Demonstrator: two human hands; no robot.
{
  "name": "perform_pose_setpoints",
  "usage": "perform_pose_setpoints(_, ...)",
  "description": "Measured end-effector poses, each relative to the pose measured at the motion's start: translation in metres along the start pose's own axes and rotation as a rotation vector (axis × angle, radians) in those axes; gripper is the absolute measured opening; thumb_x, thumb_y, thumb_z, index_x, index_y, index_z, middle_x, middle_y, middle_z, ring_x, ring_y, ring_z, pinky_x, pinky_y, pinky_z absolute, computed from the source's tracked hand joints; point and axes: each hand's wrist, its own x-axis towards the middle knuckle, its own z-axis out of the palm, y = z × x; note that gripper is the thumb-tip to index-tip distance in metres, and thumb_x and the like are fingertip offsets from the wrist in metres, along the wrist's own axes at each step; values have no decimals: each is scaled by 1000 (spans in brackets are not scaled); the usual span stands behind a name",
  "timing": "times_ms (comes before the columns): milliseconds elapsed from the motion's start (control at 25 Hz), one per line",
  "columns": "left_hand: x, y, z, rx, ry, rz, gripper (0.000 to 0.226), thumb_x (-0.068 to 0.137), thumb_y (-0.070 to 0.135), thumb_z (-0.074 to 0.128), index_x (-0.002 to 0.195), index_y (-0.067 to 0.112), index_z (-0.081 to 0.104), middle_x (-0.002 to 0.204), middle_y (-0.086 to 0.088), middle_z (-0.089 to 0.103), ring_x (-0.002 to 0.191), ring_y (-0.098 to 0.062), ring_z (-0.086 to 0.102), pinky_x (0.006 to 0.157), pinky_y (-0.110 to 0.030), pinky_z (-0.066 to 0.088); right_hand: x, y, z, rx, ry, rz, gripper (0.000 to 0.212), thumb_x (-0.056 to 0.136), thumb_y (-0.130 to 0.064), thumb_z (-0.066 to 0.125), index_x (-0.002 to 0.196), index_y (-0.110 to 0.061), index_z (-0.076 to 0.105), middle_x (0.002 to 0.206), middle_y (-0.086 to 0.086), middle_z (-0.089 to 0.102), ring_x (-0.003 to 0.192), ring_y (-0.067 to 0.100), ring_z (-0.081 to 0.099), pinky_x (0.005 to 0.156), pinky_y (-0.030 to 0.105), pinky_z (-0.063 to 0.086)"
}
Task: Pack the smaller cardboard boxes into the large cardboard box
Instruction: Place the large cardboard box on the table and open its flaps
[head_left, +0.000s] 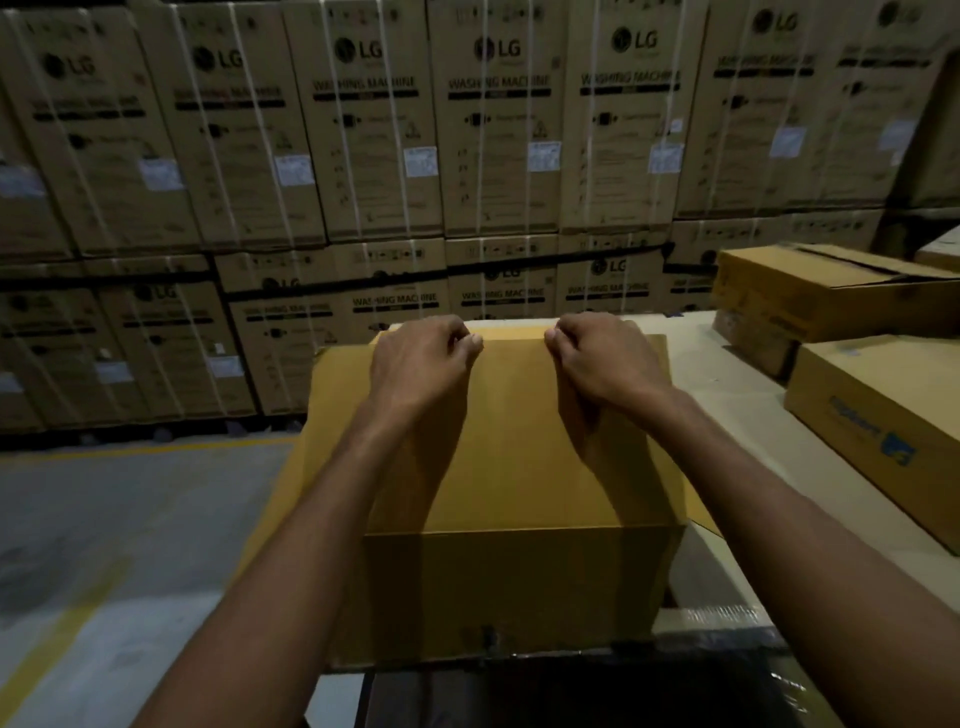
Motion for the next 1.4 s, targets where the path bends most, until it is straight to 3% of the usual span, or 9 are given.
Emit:
perform_pose_setpoints(120, -21, 15, -37, -3, 127, 32, 41, 103, 56, 45, 92, 28, 72, 70, 9, 63, 63, -4, 57, 67, -29, 55, -23, -21, -39, -25, 50, 20, 39, 107, -35, 44, 93, -14, 73, 77, 2, 66, 71, 20, 62, 62, 28, 46)
perform_pose_setpoints(240, -40, 32, -80, 54, 19, 0, 43, 104, 53, 46, 90, 24, 74, 67, 4, 65, 60, -10, 59, 53, -25, 42, -44, -42, -83, -19, -33, 43, 37, 105, -34, 48, 94, -11, 74, 84, 4, 70, 77, 23, 68, 66, 29, 53)
perform_pose_setpoints(440, -79, 50, -123, 45, -449, -63, 26, 101, 45, 55, 99, 22, 68, 86, 3, 65, 80, -12, 62, 72, -33, 51, -86, -52, -113, 63, -450, 112, 27, 103, -38, 55, 114, -17, 68, 99, -1, 68, 95, 19, 68, 92, 44, 57)
perform_pose_setpoints(680, -142, 54, -77, -118, -1064, -172, 27, 97, 27, 67, 123, 19, 68, 100, 2, 77, 93, -12, 73, 65, -24, 55, -162, -23, -71, 27, -1091, -68, 29, 100, -11, 62, 124, -23, 71, 122, -7, 70, 112, 11, 63, 92, 26, 50)
perform_pose_setpoints(880, -169, 30, -17, -149, -1007, -204, 62, 95, 23, 68, 151, 27, 42, 146, -4, 54, 128, -25, 55, 86, -30, 49, -175, 16, -7, 96, -868, -20, 44, 98, -8, 62, 140, -20, 59, 134, 1, 64, 121, 18, 62, 92, 30, 57)
perform_pose_setpoints(1080, -131, 14, -9, -222, -743, -125, 9, 97, 30, 66, 104, 25, 70, 97, 6, 74, 84, -5, 71, 69, -24, 53, -133, 23, 7, 159, -556, -138, 25, 99, -15, 62, 122, -22, 70, 114, -7, 71, 93, 3, 68, 82, 28, 61)
perform_pose_setpoints(1200, -81, 2, 24, -104, -546, -81, 13, 98, 38, 64, 89, 29, 68, 79, 9, 73, 70, -2, 69, 65, -26, 55, -81, 25, 38, 61, -430, -170, 41, 97, -11, 60, 135, -25, 63, 130, -5, 66, 111, 10, 64, 88, 30, 58)
perform_pose_setpoints(1320, -18, -36, 77, -8, -707, -85, 7, 97, 34, 66, 102, 30, 70, 102, 5, 73, 90, -8, 68, 81, -32, 58, -17, 33, 88, -15, -468, -166, 72, 95, -8, 60, 159, -28, 32, 154, 2, 43, 136, 21, 47, 106, 40, 50)
perform_pose_setpoints(1400, 23, -62, 115, 35, -846, -104, 31, 95, 31, 69, 125, 26, 65, 125, 1, 67, 112, -15, 63, 95, -36, 54, 28, 38, 122, -28, -513, -129, 83, 94, -8, 61, 162, -29, 20, 160, 2, 34, 140, 22, 41, 110, 41, 47)
